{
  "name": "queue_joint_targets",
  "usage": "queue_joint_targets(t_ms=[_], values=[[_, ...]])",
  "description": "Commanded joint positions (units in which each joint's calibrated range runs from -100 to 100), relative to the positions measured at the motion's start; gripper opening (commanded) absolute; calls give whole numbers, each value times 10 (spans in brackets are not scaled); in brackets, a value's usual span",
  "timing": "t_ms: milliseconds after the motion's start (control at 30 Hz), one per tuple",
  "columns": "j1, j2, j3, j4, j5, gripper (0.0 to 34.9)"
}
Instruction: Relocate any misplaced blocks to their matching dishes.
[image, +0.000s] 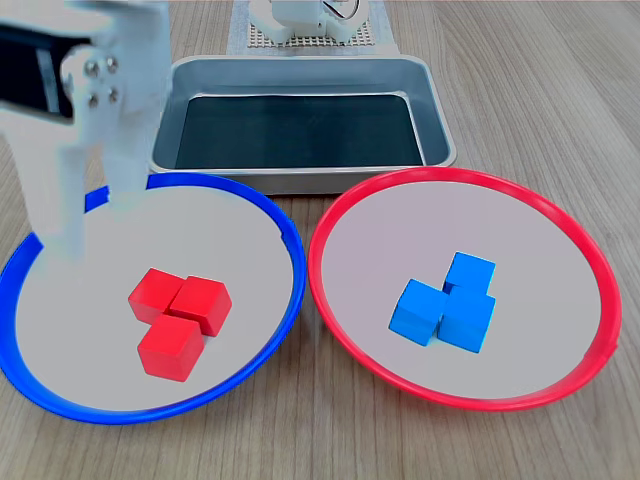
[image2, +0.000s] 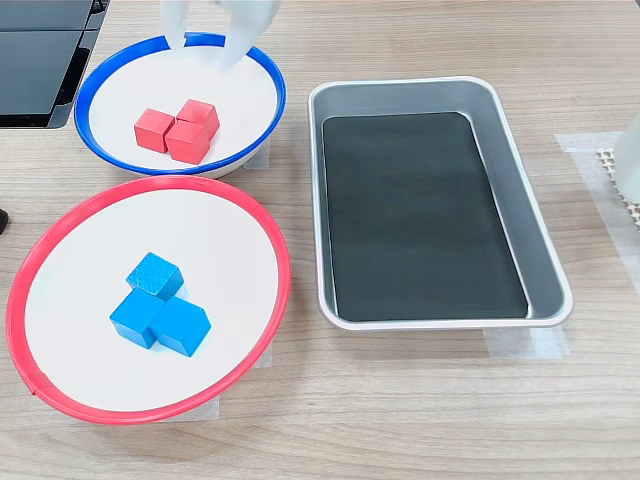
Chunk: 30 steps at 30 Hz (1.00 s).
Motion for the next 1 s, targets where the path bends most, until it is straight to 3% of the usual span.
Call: queue_joint_targets(t_ms=[0,433,967], values=[[-2,22,-50,10,-3,144],[-28,95,-124,50,-21,176],[-21,146,-150,26,-16,182]])
